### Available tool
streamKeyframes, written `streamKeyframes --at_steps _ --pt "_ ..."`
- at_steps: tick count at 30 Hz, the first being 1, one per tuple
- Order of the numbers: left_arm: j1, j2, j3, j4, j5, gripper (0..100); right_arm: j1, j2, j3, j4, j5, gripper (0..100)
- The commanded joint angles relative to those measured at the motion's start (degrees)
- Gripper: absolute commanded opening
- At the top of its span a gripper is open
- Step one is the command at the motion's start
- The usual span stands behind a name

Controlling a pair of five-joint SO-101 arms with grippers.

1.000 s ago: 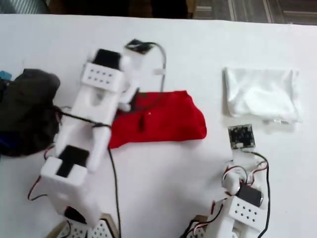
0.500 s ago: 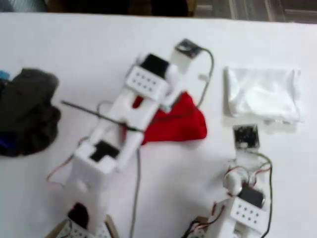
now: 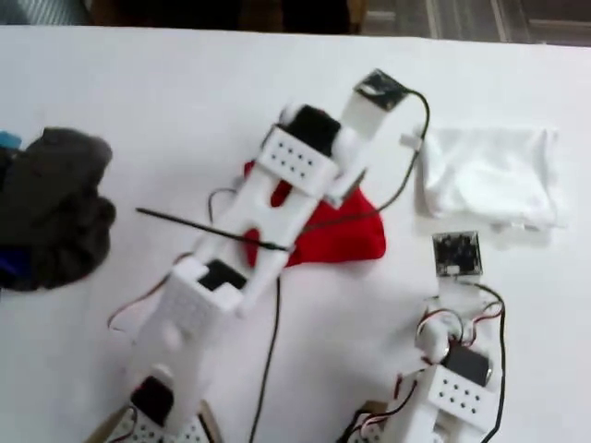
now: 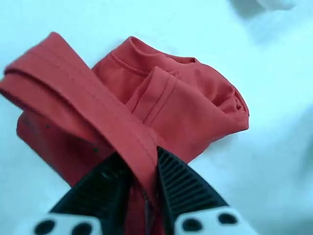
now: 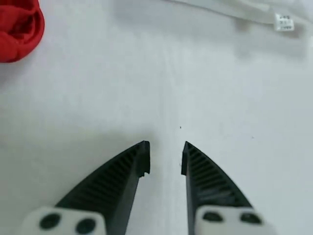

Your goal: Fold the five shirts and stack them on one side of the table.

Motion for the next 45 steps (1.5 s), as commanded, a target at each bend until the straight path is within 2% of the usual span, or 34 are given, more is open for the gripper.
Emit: streamKeyframes --at_steps 1,15,21,23,35,45 --pt "1.7 0.2 -2.0 -2.4 0.2 2 0.3 -0.8 -0.3 -1.0 -0.5 11.6" --pt "3.2 3.4 -2.1 -4.7 0.1 3 0.3 -0.8 -0.2 -1.0 -0.5 11.6" --pt "3.3 3.2 -2.1 -3.3 0.0 23 0.3 -0.8 -0.2 -1.0 -0.5 11.6" --pt "3.0 2.9 -2.1 -3.1 0.0 26 0.3 -0.8 -0.2 -1.0 -0.5 11.6" --pt "-6.6 0.4 -12.5 1.0 0.0 23 0.3 -0.8 -0.2 -1.0 -0.5 11.6" --pt "-7.0 0.5 -12.4 0.8 0.0 22 0.3 -0.8 -0.2 -1.1 -0.5 11.6"
